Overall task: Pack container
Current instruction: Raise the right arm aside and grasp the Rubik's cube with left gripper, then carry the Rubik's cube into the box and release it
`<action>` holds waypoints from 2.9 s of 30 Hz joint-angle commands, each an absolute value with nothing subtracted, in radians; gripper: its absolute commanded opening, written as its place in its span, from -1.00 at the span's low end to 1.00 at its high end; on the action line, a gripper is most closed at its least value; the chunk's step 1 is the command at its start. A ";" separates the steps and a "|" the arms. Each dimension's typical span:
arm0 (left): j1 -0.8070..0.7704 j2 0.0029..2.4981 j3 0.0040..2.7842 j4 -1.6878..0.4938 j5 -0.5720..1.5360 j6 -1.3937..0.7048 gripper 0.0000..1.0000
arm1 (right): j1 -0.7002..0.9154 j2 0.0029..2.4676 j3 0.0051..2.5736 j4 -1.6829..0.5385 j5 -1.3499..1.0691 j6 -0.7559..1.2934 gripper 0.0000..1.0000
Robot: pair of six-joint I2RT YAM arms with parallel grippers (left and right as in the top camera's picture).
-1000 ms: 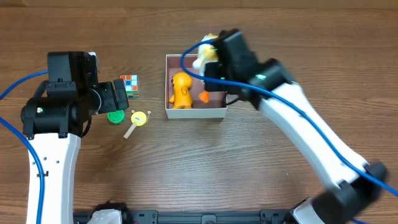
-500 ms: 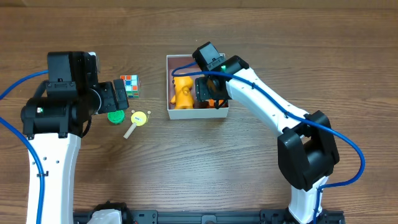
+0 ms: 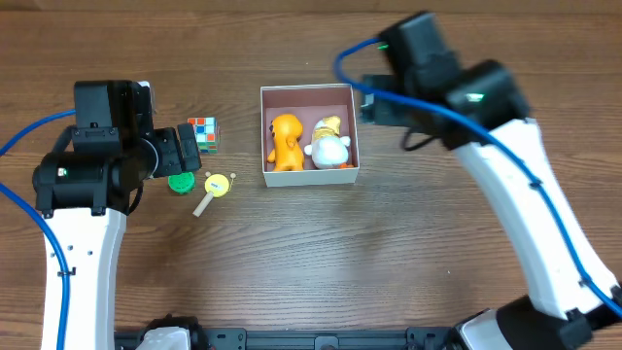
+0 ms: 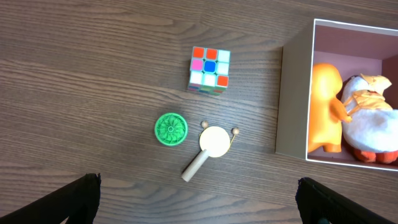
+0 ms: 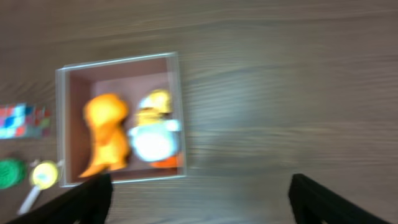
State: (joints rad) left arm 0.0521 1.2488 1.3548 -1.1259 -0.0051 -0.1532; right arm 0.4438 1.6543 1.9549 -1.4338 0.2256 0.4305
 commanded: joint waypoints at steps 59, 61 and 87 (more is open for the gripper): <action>0.031 2.115 1.581 -0.824 0.042 -0.148 0.11 | -0.056 1.577 1.969 -1.694 0.023 0.472 1.00; 0.031 2.115 1.623 -0.868 0.042 -0.141 0.07 | -0.056 1.577 1.969 -1.694 0.023 0.472 1.00; -0.439 2.122 2.155 -1.189 0.011 -0.230 -0.05 | -0.056 1.577 1.969 -1.693 0.024 0.472 1.00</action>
State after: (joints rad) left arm -0.3931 2.1174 2.2066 -1.2613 0.0471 -0.1776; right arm -0.0521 1.6054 1.9560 -1.6955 0.0250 0.4667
